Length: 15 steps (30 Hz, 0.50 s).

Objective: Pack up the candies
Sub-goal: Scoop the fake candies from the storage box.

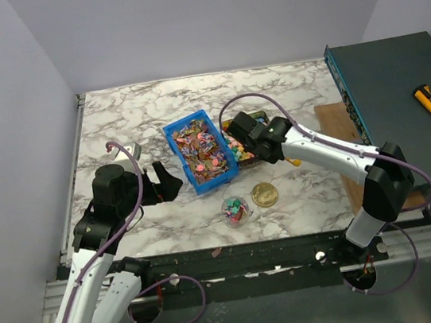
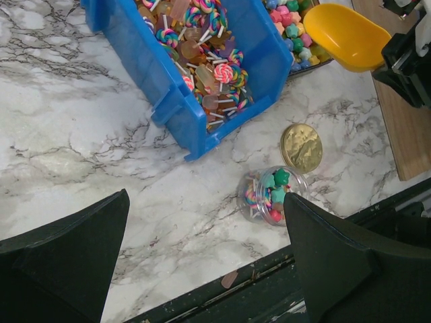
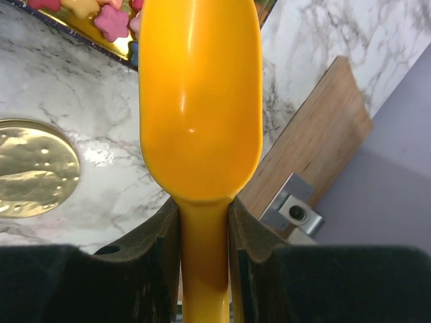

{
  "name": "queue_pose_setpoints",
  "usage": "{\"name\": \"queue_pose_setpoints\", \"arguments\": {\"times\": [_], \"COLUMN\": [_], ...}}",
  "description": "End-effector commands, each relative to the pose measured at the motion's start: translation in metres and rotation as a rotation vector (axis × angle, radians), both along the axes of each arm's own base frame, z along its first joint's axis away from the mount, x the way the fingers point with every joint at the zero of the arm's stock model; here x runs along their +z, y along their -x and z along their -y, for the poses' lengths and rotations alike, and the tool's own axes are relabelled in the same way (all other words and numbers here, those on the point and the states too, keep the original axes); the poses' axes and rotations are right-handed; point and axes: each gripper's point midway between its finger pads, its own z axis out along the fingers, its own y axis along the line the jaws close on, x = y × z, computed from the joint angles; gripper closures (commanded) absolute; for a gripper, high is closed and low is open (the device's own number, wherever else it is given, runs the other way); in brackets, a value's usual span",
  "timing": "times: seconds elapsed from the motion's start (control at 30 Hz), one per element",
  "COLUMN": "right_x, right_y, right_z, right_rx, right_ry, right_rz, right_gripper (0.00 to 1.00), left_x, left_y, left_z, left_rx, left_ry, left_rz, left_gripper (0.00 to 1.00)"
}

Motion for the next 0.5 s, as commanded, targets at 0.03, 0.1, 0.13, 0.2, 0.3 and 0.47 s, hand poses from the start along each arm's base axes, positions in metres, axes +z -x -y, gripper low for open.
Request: {"name": "queue_pose_setpoints", "arguments": {"times": [0.03,0.1,0.13,0.2,0.3,0.47], "right_x": [0.002,0.002,0.001,-0.002,-0.006,-0.011], "right_y": [-0.038,-0.045,-0.047,-0.051,-0.06,-0.078], "right_z": [0.003,0.007,0.008,0.01,0.012,0.015], "right_rx": [0.098,0.102,0.108,0.12,0.132,0.126], "right_ry": [0.116,0.124,0.132,0.155,0.184,0.194], "right_rz": [0.08,0.079,0.077,0.075,0.079,0.088], "right_gripper": [0.99,0.99,1.0,0.99,0.99,0.99], "left_x": [-0.003,-0.002,-0.002,-0.002,-0.001,-0.001], "left_y": [0.0,0.0,0.0,0.0,0.001,0.001], "left_z": [-0.003,-0.003,-0.003,-0.003,-0.003,-0.002], "left_rx": [0.007,0.008,0.009,0.007,0.004,0.004], "left_ry": [-0.013,-0.013,-0.014,-0.012,-0.01,-0.008], "left_rz": [-0.004,-0.002,-0.003,0.0,0.0,0.001], "left_gripper": [0.01,0.01,0.01,0.01,0.01,0.01]}}
